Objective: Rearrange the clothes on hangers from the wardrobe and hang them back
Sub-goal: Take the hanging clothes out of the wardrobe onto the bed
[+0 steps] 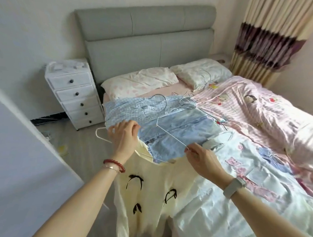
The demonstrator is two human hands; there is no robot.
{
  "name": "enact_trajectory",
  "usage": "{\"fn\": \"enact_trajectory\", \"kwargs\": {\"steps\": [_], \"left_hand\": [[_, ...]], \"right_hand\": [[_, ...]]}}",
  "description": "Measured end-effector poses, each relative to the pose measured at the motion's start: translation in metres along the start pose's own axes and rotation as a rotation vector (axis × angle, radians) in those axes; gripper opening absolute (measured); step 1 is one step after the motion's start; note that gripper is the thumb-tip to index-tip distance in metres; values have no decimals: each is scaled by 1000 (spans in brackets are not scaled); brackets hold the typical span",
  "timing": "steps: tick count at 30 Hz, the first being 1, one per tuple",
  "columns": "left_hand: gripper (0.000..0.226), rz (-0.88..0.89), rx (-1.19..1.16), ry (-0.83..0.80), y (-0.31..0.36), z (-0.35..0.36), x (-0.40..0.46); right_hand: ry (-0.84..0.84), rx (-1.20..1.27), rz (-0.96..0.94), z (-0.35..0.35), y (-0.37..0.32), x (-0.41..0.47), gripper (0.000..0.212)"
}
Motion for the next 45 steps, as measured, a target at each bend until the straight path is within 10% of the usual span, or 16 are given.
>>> {"fn": "enact_trajectory", "kwargs": {"steps": [16, 25, 37, 45], "left_hand": [[54, -411, -17, 222, -72, -19, 76], [54, -277, -97, 185, -66, -13, 194], [55, -97, -24, -248, -13, 212, 337], [56, -298, 72, -723, -67, 424, 301]], "right_hand": [[-171, 411, -198, 74, -86, 192, 17], [90, 738, 43, 50, -101, 315, 14], [442, 810, 507, 46, 123, 454, 17], [294, 458, 691, 157, 315, 492, 24]]}}
Point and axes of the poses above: each hand's wrist, its own x-axis towards the middle knuckle, its own z-axis out of the palm, y = z × x, the point moved 7 cm from there along x, towards the middle knuckle, and after that the axes turned 8 degrees about -x, right-handed, at the moved point
